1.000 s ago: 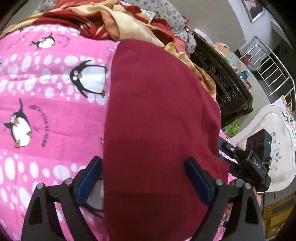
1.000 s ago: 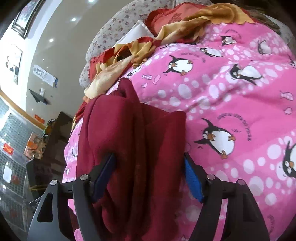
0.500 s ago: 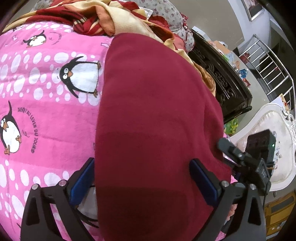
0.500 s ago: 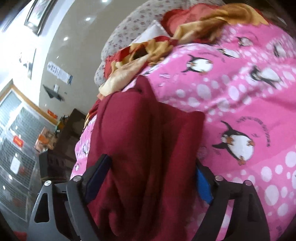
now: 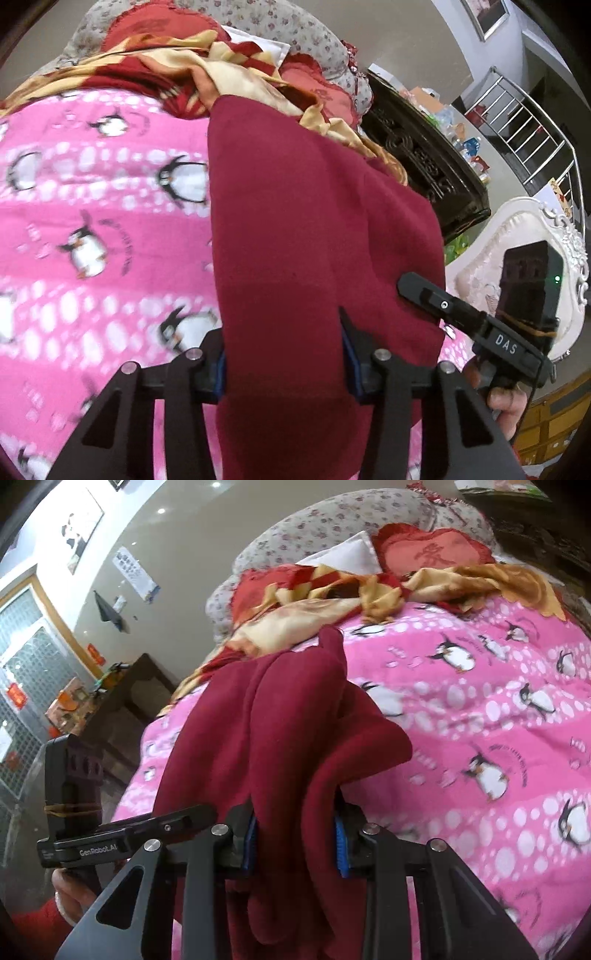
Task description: Fold small clothes
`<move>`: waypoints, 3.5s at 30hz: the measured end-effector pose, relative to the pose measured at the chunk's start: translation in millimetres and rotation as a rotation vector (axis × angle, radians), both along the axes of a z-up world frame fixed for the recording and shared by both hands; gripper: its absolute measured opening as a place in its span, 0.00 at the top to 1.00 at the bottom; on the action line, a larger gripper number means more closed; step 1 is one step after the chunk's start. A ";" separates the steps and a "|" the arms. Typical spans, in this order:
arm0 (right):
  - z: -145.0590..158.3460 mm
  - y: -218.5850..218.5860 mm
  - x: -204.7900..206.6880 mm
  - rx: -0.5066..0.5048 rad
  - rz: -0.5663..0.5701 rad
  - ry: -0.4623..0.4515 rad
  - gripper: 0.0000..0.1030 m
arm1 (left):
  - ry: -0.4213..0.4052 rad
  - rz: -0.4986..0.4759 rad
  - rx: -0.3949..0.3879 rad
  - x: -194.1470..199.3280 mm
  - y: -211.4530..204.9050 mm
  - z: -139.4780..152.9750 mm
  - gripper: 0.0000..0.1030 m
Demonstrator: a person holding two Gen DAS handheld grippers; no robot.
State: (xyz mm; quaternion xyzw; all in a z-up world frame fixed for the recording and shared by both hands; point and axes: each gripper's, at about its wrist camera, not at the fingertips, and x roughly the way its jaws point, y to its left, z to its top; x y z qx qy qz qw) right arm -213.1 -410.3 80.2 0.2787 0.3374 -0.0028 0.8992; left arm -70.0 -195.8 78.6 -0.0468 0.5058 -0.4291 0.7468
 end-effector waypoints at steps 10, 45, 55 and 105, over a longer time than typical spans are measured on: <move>-33.9 63.4 8.9 0.028 0.126 0.138 0.53 | 0.049 0.092 0.175 -23.6 63.8 -28.0 0.49; 23.9 152.5 -68.4 -0.391 -0.010 0.136 0.55 | -0.471 0.326 0.204 -102.7 107.3 53.3 0.17; 33.3 163.3 -67.0 -0.371 -0.043 0.112 0.44 | -0.498 0.330 0.192 -112.4 115.6 63.0 0.16; 25.1 162.7 -57.5 -0.336 -0.069 0.145 0.42 | -0.503 0.331 0.214 -106.9 112.3 55.8 0.16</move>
